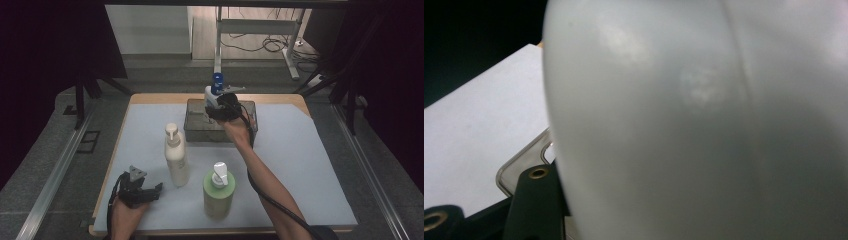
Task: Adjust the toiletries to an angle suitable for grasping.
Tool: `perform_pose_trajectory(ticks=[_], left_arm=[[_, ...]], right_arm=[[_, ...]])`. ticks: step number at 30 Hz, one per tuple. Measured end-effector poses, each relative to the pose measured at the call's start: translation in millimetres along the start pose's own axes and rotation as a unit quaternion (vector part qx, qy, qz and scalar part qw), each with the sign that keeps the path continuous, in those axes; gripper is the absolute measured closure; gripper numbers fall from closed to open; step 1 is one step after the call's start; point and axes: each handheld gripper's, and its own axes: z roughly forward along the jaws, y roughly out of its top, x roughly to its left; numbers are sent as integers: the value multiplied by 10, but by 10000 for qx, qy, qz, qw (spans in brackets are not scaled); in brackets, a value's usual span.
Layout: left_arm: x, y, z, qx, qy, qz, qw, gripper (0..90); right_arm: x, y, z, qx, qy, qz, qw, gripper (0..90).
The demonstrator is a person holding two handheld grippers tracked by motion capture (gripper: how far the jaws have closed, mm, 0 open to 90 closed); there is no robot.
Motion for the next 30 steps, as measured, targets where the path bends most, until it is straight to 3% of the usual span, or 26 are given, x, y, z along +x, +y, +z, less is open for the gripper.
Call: perform_pose_trajectory(ticks=[8,18,30], left_arm=[[-2,-1,1,-6,11,1,10000,144],[-2,-1,0,-1,9,1,10000,144],[-3,-1,1,-8,13,1,10000,144]], right_arm=[[20,-32,4,-28,43,-230,9997,388],[-27,-69,-1,171,302,-169,9993,334],[-64,-172,-166,225,426,-336,9983,334]])
